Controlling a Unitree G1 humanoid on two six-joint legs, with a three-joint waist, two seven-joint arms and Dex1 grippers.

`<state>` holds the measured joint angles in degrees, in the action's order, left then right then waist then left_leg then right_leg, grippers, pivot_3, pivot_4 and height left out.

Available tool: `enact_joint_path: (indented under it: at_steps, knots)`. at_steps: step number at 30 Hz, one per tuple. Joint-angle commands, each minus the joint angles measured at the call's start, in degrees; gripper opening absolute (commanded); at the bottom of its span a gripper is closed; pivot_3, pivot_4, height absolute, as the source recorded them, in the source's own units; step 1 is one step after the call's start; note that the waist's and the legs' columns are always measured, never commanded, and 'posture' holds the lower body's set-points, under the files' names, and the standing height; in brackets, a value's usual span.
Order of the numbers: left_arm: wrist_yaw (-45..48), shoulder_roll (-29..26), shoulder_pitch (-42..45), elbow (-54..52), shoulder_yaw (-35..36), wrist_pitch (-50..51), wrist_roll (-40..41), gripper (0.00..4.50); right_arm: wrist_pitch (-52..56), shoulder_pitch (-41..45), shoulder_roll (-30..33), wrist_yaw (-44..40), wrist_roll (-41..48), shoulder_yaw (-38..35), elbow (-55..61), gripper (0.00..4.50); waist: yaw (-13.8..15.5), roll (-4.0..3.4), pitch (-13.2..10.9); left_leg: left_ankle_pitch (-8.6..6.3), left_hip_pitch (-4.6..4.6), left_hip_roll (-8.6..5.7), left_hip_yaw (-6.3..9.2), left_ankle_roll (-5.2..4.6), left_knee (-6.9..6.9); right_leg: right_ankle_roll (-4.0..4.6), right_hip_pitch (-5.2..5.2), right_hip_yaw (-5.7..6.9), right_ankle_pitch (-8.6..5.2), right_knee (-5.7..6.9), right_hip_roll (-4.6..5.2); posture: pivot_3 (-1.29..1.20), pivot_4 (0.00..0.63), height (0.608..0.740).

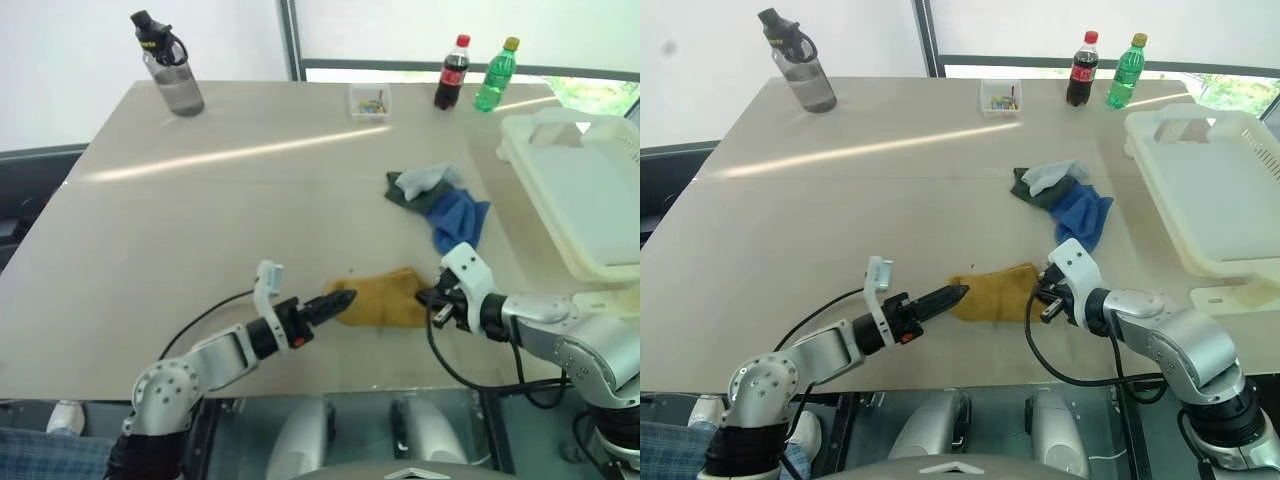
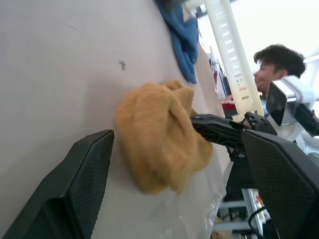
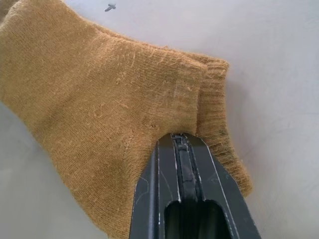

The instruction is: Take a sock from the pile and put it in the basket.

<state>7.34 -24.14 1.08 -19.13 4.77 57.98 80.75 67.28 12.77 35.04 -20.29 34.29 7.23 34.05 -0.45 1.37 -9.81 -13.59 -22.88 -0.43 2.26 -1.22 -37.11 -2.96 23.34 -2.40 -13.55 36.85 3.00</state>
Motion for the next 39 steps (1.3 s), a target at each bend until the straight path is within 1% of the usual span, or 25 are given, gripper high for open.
enact_joint_path:
  at_steps: [1, 6, 12, 16, 19, 21, 24, 29, 39]
  knots:
    - [-4.3, 0.37, 1.21, 1.54, -2.55, 4.24, 3.53, 4.35, 1.18, -0.3, -0.22, 0.2, -0.22, -0.62, 1.22, 0.0, -0.06, 0.0, 0.0, 0.0, 0.0, 0.0, 0.01, 0.0, 0.0, -0.02, 0.0, 0.01, 0.01, 0.0, 0.0, 0.0, 0.15, 0.74]
    - [-7.06, -0.52, 4.26, 3.4, -3.34, 7.26, 7.64, 4.35, 1.65, -0.29, -0.87, 0.62, -0.32, -0.86, 1.63, 0.0, -0.05, 0.0, 0.0, 0.0, -0.01, -0.02, 0.04, 0.0, 0.01, -0.17, 0.0, 0.03, 0.1, 0.0, 0.0, 0.0, 0.15, 0.74]
    - [-5.74, 1.54, 6.99, 5.12, -2.71, 6.44, 12.63, 4.35, 2.09, -0.14, -1.93, 1.11, -0.64, -0.88, 1.9, 0.0, -0.12, 0.0, -0.01, 0.0, -0.01, -0.03, 0.04, 0.0, 0.01, -0.17, 0.01, 0.02, 0.1, 0.0, 0.0, 0.0, 0.15, 0.74]
    - [-1.57, 1.59, 8.07, 4.73, -1.94, 6.29, 17.32, 4.35, 2.38, 0.02, -2.3, 1.35, -0.78, -1.16, 2.1, 0.0, -0.17, 0.01, -0.01, 0.0, -0.02, -0.02, 0.05, 0.0, 0.01, -0.12, 0.02, 0.03, 0.08, 0.0, -0.01, 0.0, 0.15, 0.74]
    - [0.63, 0.53, 8.09, 3.89, -0.61, 5.66, 21.41, 4.35, 2.7, 0.0, -2.4, 1.56, -0.84, -1.65, 2.39, 0.0, -0.2, 0.01, -0.02, 0.0, -0.02, -0.03, 0.03, 0.0, 0.01, -0.01, 0.02, 0.01, 0.01, 0.0, -0.01, 0.0, 0.15, 0.74]
    - [1.28, -0.06, 8.13, 3.75, -0.57, 5.11, 22.27, 4.35, 2.9, -0.11, -2.52, 1.6, -0.93, -1.75, 2.61, 0.0, -0.18, 0.01, -0.02, 0.0, -0.04, -0.02, 0.05, 0.0, 0.01, 0.0, 0.03, 0.02, 0.01, 0.0, -0.01, 0.0, 0.15, 0.74]
    - [0.81, -0.3, 8.13, 4.26, -1.78, 4.5, 20.43, 4.35, 3.13, 0.05, -2.92, 1.65, -0.99, -1.73, 2.73, 0.0, -0.17, 0.01, -0.02, 0.0, -0.04, -0.03, 0.04, 0.0, 0.01, 0.03, 0.03, 0.02, -0.01, 0.0, 0.0, 0.0, 0.15, 0.74]
    - [1.9, 1.37, 9.08, 4.81, -3.55, 3.53, 17.67, 4.35, 3.08, 0.67, -3.17, 1.41, -1.37, -1.54, 2.22, 0.0, -0.17, 0.01, -0.02, 0.0, -0.04, -0.04, 0.04, 0.0, 0.01, 0.03, 0.03, 0.01, -0.01, 0.0, 0.0, 0.0, 0.15, 0.74]
    - [8.85, 5.32, 13.59, 8.51, -7.26, 3.95, 8.23, 4.35, 2.88, 1.32, -3.27, 0.85, -1.95, -1.13, 1.82, 0.0, -0.19, 0.01, -0.02, 0.0, -0.04, -0.07, 0.02, 0.0, 0.01, 0.01, 0.03, 0.01, -0.01, 0.0, -0.04, 0.0, 0.15, 0.74]
